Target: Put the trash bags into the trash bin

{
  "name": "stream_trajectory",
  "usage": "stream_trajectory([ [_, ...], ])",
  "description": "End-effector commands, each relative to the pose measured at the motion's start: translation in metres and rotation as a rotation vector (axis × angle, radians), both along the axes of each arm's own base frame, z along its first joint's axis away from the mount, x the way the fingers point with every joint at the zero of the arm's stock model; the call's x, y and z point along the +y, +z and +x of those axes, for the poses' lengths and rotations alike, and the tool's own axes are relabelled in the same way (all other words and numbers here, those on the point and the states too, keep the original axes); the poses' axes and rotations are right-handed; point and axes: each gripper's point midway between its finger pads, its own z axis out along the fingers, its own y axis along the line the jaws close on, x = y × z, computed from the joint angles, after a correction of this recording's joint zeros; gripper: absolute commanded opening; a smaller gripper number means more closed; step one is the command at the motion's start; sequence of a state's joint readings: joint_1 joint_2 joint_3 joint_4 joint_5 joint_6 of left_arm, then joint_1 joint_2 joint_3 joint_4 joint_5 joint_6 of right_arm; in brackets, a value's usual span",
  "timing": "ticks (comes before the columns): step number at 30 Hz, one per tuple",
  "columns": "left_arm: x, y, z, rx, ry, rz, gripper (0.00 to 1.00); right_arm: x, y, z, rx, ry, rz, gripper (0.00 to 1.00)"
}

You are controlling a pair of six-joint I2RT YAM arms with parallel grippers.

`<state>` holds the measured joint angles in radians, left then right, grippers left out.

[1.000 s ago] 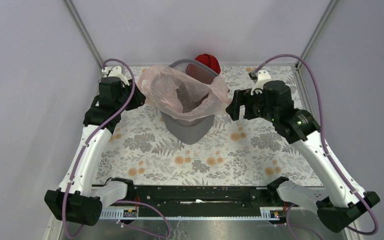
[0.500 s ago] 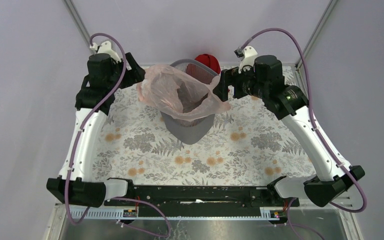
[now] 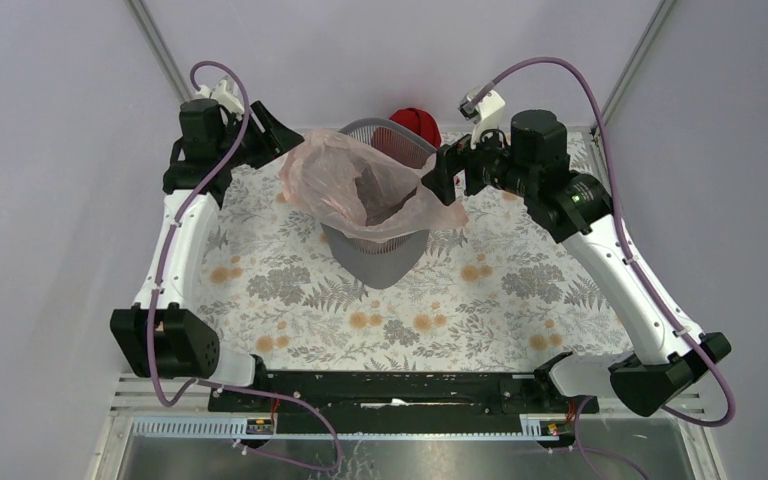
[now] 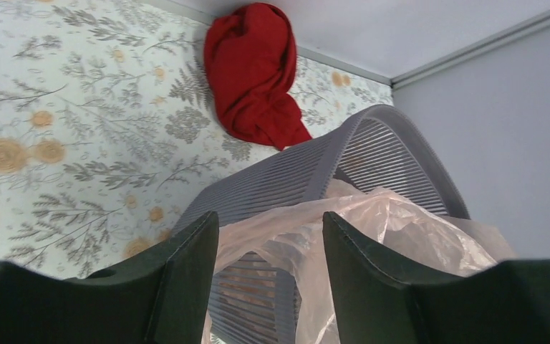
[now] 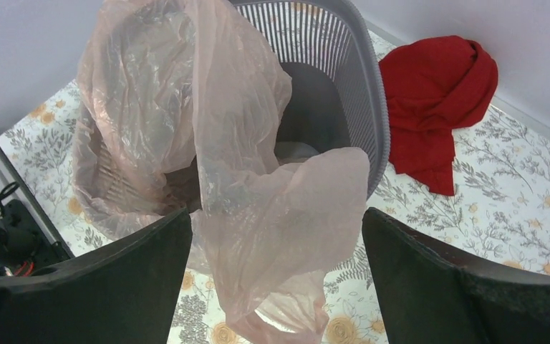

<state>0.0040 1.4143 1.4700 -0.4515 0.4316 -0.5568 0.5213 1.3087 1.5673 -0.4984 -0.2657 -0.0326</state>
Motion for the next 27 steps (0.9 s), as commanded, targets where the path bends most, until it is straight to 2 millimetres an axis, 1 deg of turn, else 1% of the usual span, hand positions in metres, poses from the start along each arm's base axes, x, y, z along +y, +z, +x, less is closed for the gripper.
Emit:
stream_trajectory([
  [1, -0.013, 0.020, 0.006, -0.069, -0.106, -0.114, 0.58, 0.011, 0.008, -0.005, -0.101, 0.082, -0.024, 0.95],
  [3, -0.013, 0.017, 0.007, -0.061, -0.121, -0.126, 0.58, 0.015, 0.004, -0.008, -0.127, 0.087, -0.083, 0.99],
  [5, -0.014, 0.017, 0.008, -0.065, -0.136, -0.132, 0.60, 0.019, -0.001, -0.010, -0.169, 0.069, -0.160, 1.00],
  [6, -0.015, 0.017, 0.008, -0.066, -0.145, -0.135, 0.60, 0.019, -0.002, -0.007, -0.183, 0.037, -0.194, 1.00],
  [8, -0.015, 0.014, 0.011, -0.060, -0.152, -0.138, 0.58, 0.013, 0.001, 0.004, -0.198, -0.058, -0.229, 0.98],
  [10, -0.012, 0.008, 0.016, -0.042, -0.149, -0.141, 0.57, 0.005, 0.006, 0.015, -0.204, -0.142, -0.240, 0.87],
  [13, -0.010, 0.001, 0.022, -0.020, -0.152, -0.153, 0.57, -0.004, 0.014, 0.024, -0.217, -0.232, -0.233, 0.73],
  [14, -0.009, -0.002, 0.024, -0.013, -0.152, -0.159, 0.57, -0.006, 0.015, 0.026, -0.219, -0.256, -0.233, 0.67],
  [17, -0.011, -0.008, 0.028, -0.002, -0.163, -0.198, 0.57, -0.008, 0.018, 0.036, -0.224, -0.309, -0.216, 0.40],
  [19, -0.012, -0.011, 0.028, 0.002, -0.167, -0.236, 0.57, -0.004, 0.019, 0.043, -0.215, -0.307, -0.171, 0.23],
  [20, -0.012, -0.012, 0.029, 0.003, -0.167, -0.252, 0.57, -0.003, 0.021, 0.047, -0.207, -0.307, -0.137, 0.10],
  [21, -0.012, -0.014, 0.030, 0.005, -0.167, -0.264, 0.57, -0.003, 0.024, 0.053, -0.193, -0.312, -0.095, 0.00],
  [22, -0.012, -0.016, 0.030, 0.009, -0.165, -0.272, 0.57, -0.005, 0.025, 0.059, -0.179, -0.313, -0.061, 0.00],
  [24, -0.011, -0.022, 0.032, 0.023, -0.158, -0.284, 0.54, -0.002, 0.027, 0.070, -0.168, -0.280, 0.004, 0.00],
  [26, -0.012, -0.027, 0.032, 0.031, -0.167, -0.299, 0.51, 0.012, 0.022, 0.077, -0.156, -0.156, 0.071, 0.00],
  [27, -0.013, -0.031, 0.031, 0.038, -0.168, -0.310, 0.48, 0.017, 0.019, 0.082, -0.153, -0.110, 0.091, 0.00],
])
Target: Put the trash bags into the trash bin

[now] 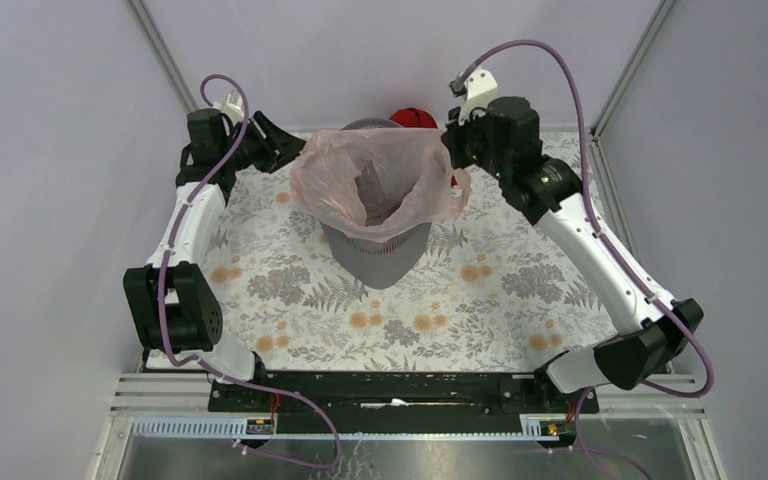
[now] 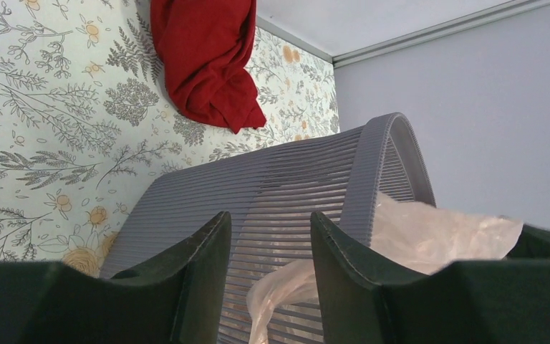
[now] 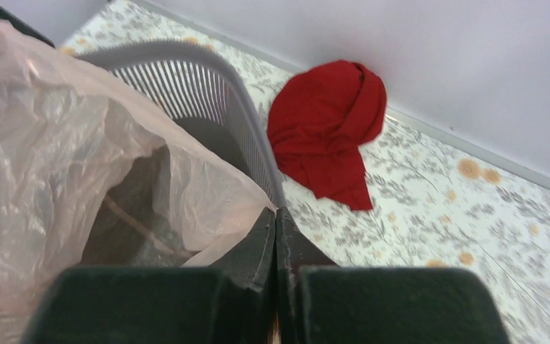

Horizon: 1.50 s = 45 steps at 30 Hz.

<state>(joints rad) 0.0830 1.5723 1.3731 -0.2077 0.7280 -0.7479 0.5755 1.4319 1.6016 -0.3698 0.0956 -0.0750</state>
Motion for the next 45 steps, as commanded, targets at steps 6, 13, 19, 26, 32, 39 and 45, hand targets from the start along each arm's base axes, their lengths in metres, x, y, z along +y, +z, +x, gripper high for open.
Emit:
stream_trajectory([
  [6, -0.010, -0.011, -0.004, -0.025, -0.054, -0.113, 0.28, 0.034, -0.001, 0.055, 0.011, 0.185, 0.163, 0.03],
  [13, -0.016, -0.032, -0.014, 0.013, -0.064, -0.124, 0.19, 0.015, -0.027, 0.079, 0.105, 0.119, 0.218, 0.08],
  [19, -0.046, -0.056, -0.031, 0.044, -0.124, -0.118, 0.18, 0.007, -0.040, 0.073, 0.231, 0.059, 0.302, 0.15],
  [26, -0.074, -0.079, -0.066, 0.081, -0.153, -0.186, 0.14, 0.009, -0.054, 0.071, 0.296, 0.095, 0.380, 0.24],
  [32, -0.097, -0.071, -0.090, 0.064, -0.170, -0.185, 0.13, 0.030, -0.086, 0.057, 0.441, 0.208, 0.448, 0.28],
  [39, -0.069, -0.090, -0.124, 0.106, -0.085, -0.076, 0.13, 0.012, -0.090, 0.021, 0.470, 0.180, 0.446, 0.34],
  [45, 0.007, -0.081, -0.154, 0.084, 0.008, -0.246, 0.24, -0.020, -0.088, 0.023, 0.443, 0.133, 0.570, 0.27],
])
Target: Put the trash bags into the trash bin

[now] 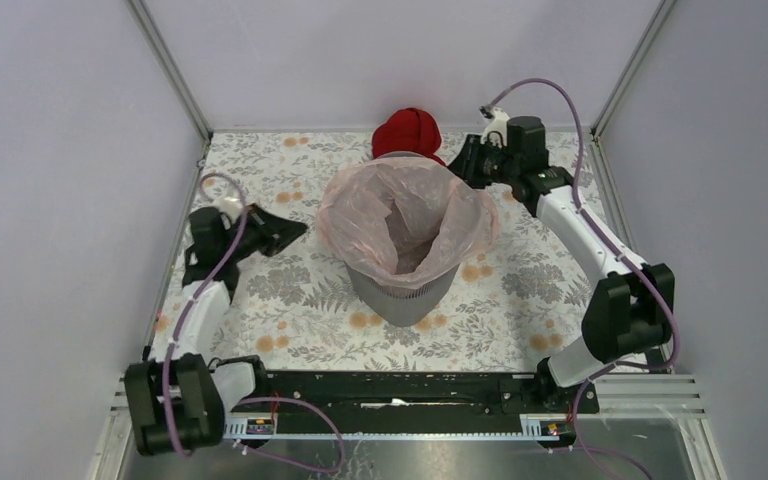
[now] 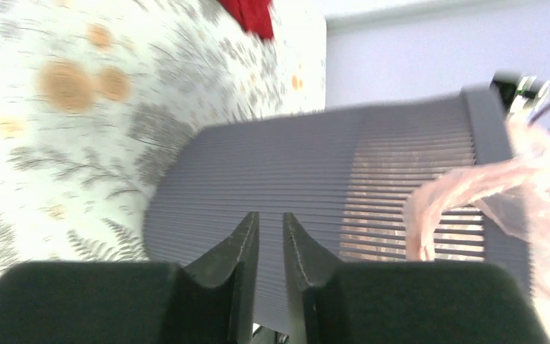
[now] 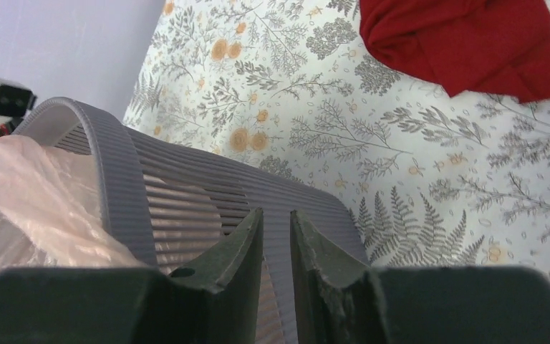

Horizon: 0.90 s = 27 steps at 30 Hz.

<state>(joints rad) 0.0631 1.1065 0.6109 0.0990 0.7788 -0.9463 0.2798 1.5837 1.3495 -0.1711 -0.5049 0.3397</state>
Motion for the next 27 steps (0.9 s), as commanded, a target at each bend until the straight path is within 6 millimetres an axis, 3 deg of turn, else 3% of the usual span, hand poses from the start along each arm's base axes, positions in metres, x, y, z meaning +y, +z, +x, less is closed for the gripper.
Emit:
stream_trajectory([
  [1, 0.035, 0.020, -0.021, -0.062, 0.019, -0.087, 0.28, -0.013, 0.034, -0.003, -0.041, 0.010, 0.169, 0.25],
  [5, 0.034, 0.053, -0.020, -0.158, 0.018, -0.128, 0.51, -0.002, 0.030, -0.004, 0.003, 0.071, 0.233, 0.19],
  [9, 0.028, 0.096, -0.017, -0.313, -0.083, -0.206, 0.74, -0.005, 0.032, -0.008, 0.007, 0.045, 0.254, 0.18],
  [13, 0.019, 0.115, -0.015, -0.396, -0.194, -0.317, 0.81, -0.013, 0.047, -0.008, -0.017, 0.007, 0.281, 0.28],
  [16, 0.003, 0.113, -0.016, -0.352, -0.298, -0.397, 0.82, -0.024, 0.061, -0.009, -0.028, -0.024, 0.310, 0.45],
  [20, -0.020, 0.100, -0.014, -0.307, -0.385, -0.435, 0.79, -0.057, 0.075, -0.016, -0.071, -0.120, 0.367, 0.70],
  [22, -0.026, 0.099, -0.016, -0.316, -0.406, -0.427, 0.78, -0.069, 0.083, -0.024, -0.081, -0.123, 0.386, 0.76],
  [27, -0.033, 0.096, -0.016, -0.318, -0.424, -0.426, 0.72, -0.090, 0.078, -0.045, -0.077, -0.159, 0.379, 0.90],
])
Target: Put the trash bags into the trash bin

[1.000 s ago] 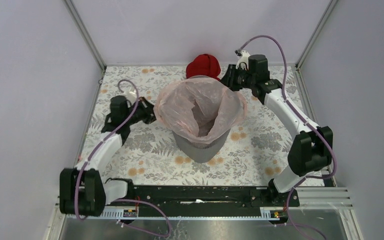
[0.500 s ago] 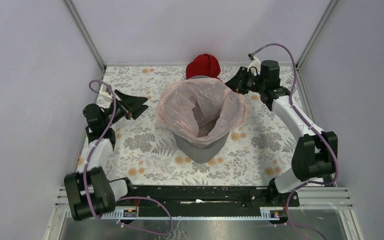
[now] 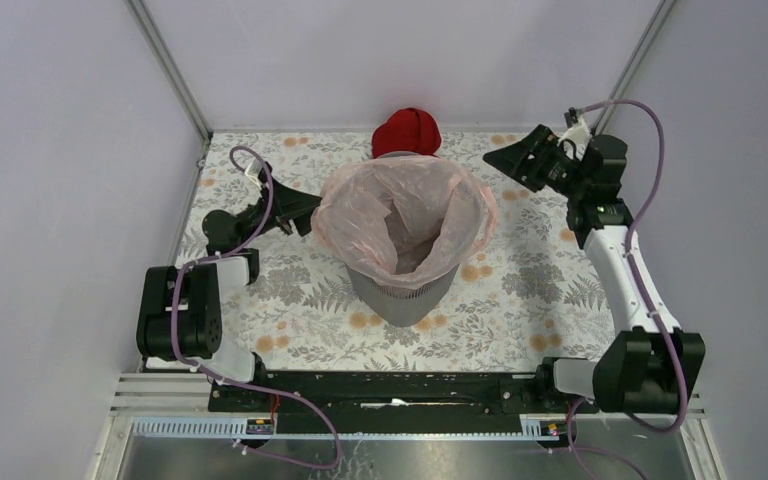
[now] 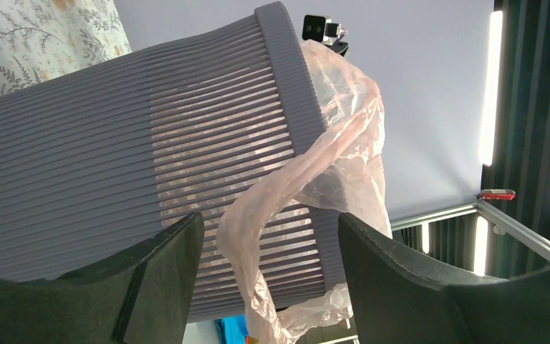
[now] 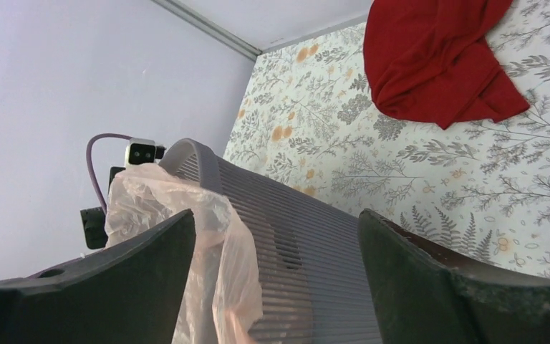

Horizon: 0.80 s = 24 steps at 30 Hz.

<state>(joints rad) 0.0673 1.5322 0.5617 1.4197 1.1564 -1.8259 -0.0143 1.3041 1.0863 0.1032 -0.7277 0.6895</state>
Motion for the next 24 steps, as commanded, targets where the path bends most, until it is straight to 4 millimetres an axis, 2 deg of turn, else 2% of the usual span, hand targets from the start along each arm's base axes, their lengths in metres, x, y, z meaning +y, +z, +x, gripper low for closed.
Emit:
stream_trajectory([
  [1, -0.007, 0.025, -0.011, -0.202, -0.025, 0.006, 0.68, -0.003, 0.013, -0.025, -0.049, 0.022, 0.024, 0.92],
  [4, -0.018, 0.025, -0.012, -0.191, -0.055, -0.005, 0.62, 0.002, 0.012, -0.035, -0.064, 0.063, 0.043, 0.93],
  [7, -0.027, 0.026, -0.016, -0.200, -0.081, -0.009, 0.56, 0.010, 0.010, -0.040, -0.069, 0.127, 0.086, 0.87],
  [13, -0.028, 0.029, -0.012, -0.197, -0.076, -0.019, 0.34, 0.020, 0.015, -0.037, -0.081, 0.213, 0.178, 0.65],
  [16, -0.027, 0.031, -0.011, -0.191, -0.069, -0.028, 0.25, 0.025, 0.015, -0.037, -0.069, 0.243, 0.223, 0.51],
  [20, -0.026, 0.030, -0.005, -0.178, -0.035, -0.040, 0.08, 0.030, 0.008, -0.032, -0.044, 0.241, 0.260, 0.26],
  [22, -0.026, 0.022, 0.002, -0.134, -0.018, -0.047, 0.07, 0.027, -0.002, -0.024, -0.023, 0.199, 0.260, 0.14],
  [24, -0.025, 0.018, 0.007, -0.111, -0.002, -0.065, 0.12, 0.024, -0.015, -0.013, 0.016, 0.153, 0.253, 0.04],
])
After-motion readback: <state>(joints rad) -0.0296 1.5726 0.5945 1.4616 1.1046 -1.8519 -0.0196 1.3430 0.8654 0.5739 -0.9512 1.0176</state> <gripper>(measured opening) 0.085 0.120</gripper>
